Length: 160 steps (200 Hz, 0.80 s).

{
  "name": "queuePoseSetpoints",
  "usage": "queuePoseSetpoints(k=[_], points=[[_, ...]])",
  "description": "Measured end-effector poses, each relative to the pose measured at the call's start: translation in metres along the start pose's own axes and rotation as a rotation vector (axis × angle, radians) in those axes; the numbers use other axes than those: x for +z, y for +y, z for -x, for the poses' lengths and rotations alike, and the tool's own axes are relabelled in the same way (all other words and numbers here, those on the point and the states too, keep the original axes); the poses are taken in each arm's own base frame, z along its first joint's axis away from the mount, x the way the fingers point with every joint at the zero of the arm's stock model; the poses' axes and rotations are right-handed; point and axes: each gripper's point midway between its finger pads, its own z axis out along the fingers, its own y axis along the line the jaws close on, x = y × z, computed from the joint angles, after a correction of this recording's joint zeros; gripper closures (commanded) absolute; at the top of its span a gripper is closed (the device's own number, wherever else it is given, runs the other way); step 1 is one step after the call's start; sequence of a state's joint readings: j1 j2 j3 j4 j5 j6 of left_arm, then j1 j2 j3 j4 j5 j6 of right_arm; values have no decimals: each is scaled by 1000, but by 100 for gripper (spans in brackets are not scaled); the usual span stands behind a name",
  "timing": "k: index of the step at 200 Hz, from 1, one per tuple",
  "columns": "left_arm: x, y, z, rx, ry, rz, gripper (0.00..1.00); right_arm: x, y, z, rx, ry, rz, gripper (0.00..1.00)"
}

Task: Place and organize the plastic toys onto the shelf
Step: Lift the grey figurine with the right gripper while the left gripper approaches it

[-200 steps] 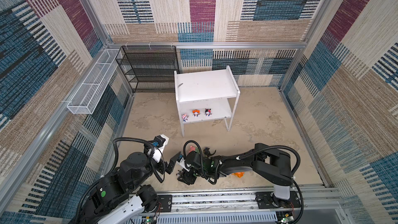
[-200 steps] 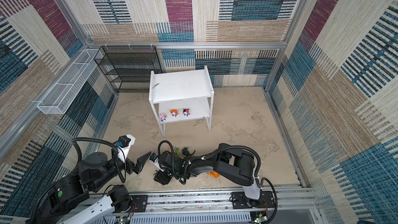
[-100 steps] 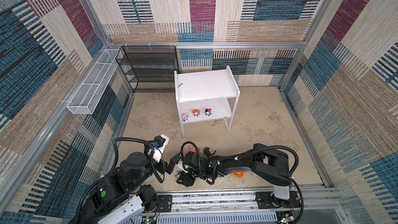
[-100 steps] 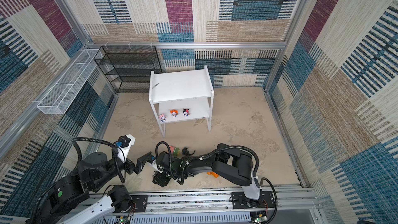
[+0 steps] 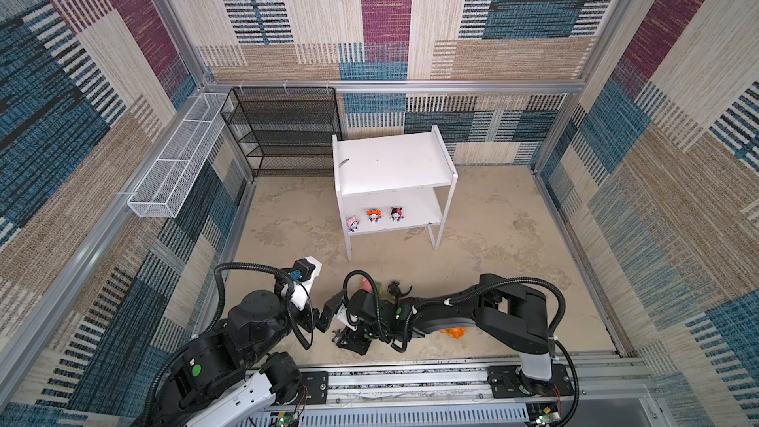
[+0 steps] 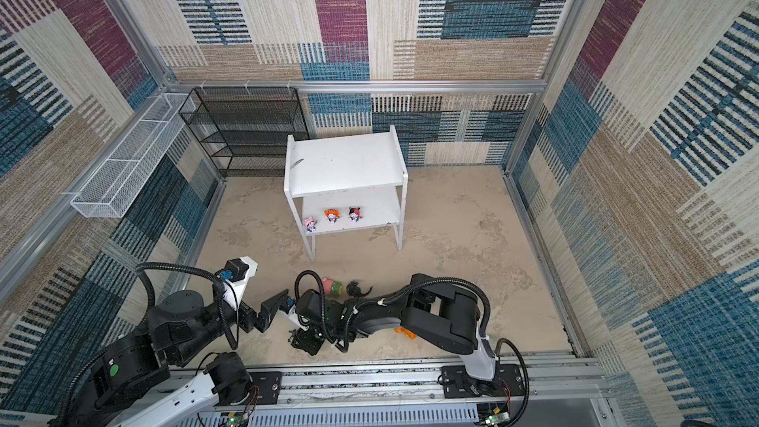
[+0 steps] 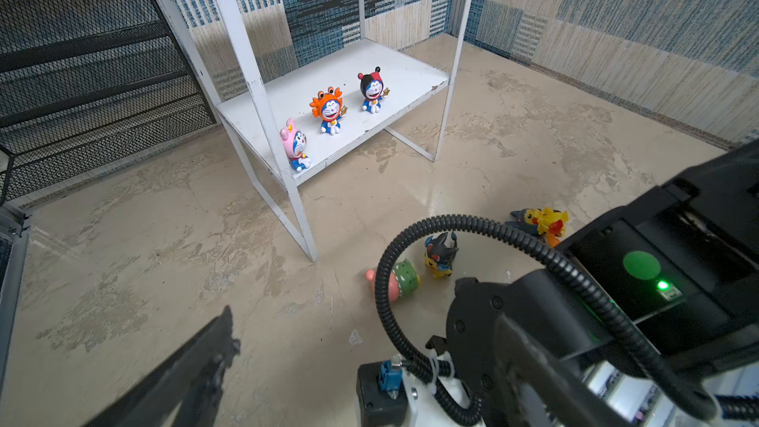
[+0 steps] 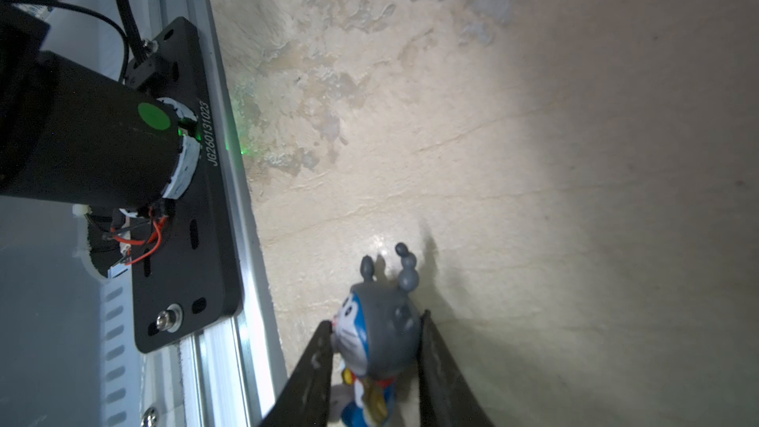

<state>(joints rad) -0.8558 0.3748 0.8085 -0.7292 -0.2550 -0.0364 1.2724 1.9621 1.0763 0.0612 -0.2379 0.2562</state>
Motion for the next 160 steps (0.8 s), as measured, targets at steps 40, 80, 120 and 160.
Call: queuePoseSetpoints(k=[40, 80, 120, 160], points=[[0, -6, 0, 1, 2, -35, 1, -26, -7, -4, -28, -51, -19, 74], [3, -32, -1, 10, 14, -177, 5, -72, -9, -1, -92, -209, 3, 74], [8, -66, -3, 14, 53, -361, 8, -132, 2, 14, -186, -429, 26, 74], [13, -94, -10, 13, 118, -515, 7, -190, 3, 27, -233, -643, 0, 74]])
